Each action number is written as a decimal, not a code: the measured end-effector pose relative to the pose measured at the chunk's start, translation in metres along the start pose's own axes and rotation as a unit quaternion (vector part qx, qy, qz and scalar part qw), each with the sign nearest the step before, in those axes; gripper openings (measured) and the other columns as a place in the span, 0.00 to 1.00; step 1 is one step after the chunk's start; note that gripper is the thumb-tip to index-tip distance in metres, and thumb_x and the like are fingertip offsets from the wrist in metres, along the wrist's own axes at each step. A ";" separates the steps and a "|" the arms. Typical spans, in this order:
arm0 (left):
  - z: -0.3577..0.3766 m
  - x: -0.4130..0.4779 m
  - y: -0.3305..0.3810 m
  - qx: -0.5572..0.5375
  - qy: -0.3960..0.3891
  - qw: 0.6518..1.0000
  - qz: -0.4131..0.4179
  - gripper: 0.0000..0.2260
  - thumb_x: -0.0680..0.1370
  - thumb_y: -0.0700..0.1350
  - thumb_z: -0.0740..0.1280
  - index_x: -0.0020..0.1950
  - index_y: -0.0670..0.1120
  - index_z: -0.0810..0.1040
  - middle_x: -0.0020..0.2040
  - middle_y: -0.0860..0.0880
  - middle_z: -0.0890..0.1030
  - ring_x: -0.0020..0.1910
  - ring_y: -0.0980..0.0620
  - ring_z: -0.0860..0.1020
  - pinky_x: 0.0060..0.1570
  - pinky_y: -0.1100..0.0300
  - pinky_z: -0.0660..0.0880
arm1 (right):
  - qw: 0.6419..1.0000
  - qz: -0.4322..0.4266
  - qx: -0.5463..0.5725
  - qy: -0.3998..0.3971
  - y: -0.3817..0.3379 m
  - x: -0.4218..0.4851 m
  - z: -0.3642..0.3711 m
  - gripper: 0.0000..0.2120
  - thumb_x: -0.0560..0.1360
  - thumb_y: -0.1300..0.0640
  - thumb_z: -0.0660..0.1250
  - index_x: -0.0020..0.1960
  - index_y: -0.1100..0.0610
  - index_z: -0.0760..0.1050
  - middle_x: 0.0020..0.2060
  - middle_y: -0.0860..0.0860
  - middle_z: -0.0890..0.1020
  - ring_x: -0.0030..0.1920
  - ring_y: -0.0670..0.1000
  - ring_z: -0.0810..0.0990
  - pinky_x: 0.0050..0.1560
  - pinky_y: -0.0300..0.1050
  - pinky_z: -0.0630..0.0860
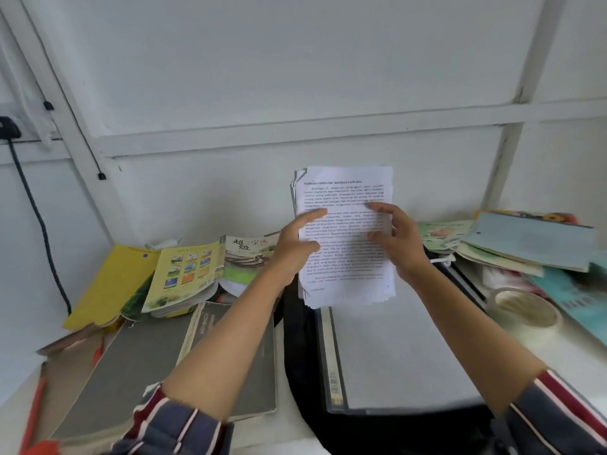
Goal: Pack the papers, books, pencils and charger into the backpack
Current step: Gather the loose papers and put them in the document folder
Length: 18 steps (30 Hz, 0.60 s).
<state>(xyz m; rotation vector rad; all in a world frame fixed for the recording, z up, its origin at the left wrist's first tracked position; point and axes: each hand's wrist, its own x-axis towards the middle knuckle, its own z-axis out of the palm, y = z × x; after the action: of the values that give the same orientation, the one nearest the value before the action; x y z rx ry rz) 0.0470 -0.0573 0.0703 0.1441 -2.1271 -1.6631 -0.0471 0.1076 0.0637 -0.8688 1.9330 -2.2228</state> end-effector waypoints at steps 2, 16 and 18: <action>0.017 -0.001 0.009 -0.006 0.017 0.999 0.034 0.30 0.71 0.23 0.58 0.63 0.51 0.74 0.64 0.56 0.71 0.54 0.74 0.72 0.42 0.78 0.70 | 0.998 -0.063 -0.006 0.003 -0.007 -0.003 -0.014 0.22 0.71 0.76 0.62 0.56 0.53 0.75 0.56 0.43 0.77 0.52 0.46 0.78 0.45 0.35 0.77; 0.089 -0.014 -0.039 0.007 0.109 0.994 0.028 0.26 0.70 0.25 0.62 0.52 0.55 0.79 0.63 0.48 0.72 0.63 0.58 0.71 0.52 0.70 0.72 | 0.989 -0.088 -0.062 -0.098 0.046 -0.012 -0.086 0.21 0.70 0.75 0.66 0.56 0.56 0.78 0.60 0.53 0.77 0.63 0.48 0.73 0.63 0.48 0.73; 0.089 -0.016 -0.041 0.002 0.101 0.995 0.013 0.25 0.70 0.24 0.62 0.49 0.54 0.79 0.62 0.47 0.73 0.63 0.53 0.72 0.51 0.65 0.74 | 0.988 -0.086 -0.061 -0.117 0.046 -0.010 -0.086 0.20 0.70 0.75 0.66 0.57 0.58 0.78 0.60 0.52 0.77 0.63 0.46 0.73 0.63 0.45 0.72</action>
<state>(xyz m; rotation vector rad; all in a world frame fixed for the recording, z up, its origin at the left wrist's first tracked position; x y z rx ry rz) 0.0189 0.0172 0.0102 0.2719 -1.9738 -1.5580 -0.0920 0.1781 0.0129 -1.2959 1.9638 -1.9924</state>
